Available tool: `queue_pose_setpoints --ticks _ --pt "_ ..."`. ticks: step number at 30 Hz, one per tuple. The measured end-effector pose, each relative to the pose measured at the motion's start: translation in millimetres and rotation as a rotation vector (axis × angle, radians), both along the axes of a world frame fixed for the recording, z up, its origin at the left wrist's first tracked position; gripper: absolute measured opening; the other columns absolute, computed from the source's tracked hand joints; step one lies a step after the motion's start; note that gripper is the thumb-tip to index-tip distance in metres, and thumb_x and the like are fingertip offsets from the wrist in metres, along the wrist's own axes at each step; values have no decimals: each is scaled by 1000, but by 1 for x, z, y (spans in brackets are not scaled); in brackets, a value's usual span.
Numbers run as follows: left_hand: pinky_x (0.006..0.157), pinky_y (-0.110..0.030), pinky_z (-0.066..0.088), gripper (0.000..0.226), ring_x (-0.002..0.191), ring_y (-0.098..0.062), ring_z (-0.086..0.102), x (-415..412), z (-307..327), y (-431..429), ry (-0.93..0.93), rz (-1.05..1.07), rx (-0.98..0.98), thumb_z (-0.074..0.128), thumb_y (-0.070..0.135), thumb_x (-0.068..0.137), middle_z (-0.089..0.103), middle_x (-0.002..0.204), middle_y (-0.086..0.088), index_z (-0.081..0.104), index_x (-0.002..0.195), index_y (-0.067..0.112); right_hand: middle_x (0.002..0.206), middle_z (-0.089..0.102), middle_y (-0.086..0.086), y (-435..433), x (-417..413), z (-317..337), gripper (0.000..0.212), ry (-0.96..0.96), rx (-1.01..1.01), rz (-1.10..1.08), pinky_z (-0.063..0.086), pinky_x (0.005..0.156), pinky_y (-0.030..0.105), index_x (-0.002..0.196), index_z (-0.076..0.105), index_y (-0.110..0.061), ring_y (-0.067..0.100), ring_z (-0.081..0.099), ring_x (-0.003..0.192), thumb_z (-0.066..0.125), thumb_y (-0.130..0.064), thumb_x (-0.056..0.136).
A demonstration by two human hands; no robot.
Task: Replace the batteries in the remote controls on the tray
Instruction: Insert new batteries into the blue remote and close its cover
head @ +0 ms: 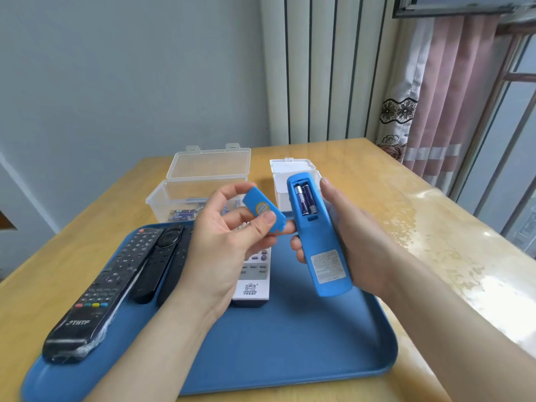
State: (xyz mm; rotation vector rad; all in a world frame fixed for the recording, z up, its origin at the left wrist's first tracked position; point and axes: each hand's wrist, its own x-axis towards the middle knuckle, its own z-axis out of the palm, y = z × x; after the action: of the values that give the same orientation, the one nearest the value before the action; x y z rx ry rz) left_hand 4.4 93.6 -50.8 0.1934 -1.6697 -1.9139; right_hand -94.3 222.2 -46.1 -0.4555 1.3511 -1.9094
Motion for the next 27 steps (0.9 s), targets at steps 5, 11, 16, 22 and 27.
queue_pose_setpoints --ticks 5,11,16,22,27 --pt "81 -57 51 33 69 -28 63 0 3 4 88 93 -34 75 18 67 71 74 -13 65 96 32 84 69 15 -6 7 -4 61 115 25 41 52 62 36 116 65 -9 28 60 64 39 -60 95" --pt "71 -51 53 34 57 -21 62 -2 -1 7 57 133 -177 74 8 76 67 62 -7 64 102 26 74 68 9 -6 19 2 57 250 65 64 53 57 29 105 70 -16 22 62 59 35 -60 96" --pt "69 -50 55 40 64 -20 60 -3 -4 6 54 223 -355 77 7 77 69 74 -4 66 103 34 68 67 5 -7 24 4 53 280 72 70 52 54 25 108 66 -17 19 61 56 35 -58 97" --pt "81 -41 55 52 97 -13 56 -5 -9 1 26 388 -670 73 31 72 50 108 18 61 122 39 66 65 8 -7 27 4 44 247 39 63 51 52 26 101 62 -13 22 60 55 39 -51 99" --pt "95 -16 42 61 107 -16 52 -3 -9 -3 86 375 -1094 66 42 76 54 125 2 62 127 11 83 68 13 -9 25 3 51 232 11 30 53 56 31 109 65 -6 27 58 60 39 -49 101"
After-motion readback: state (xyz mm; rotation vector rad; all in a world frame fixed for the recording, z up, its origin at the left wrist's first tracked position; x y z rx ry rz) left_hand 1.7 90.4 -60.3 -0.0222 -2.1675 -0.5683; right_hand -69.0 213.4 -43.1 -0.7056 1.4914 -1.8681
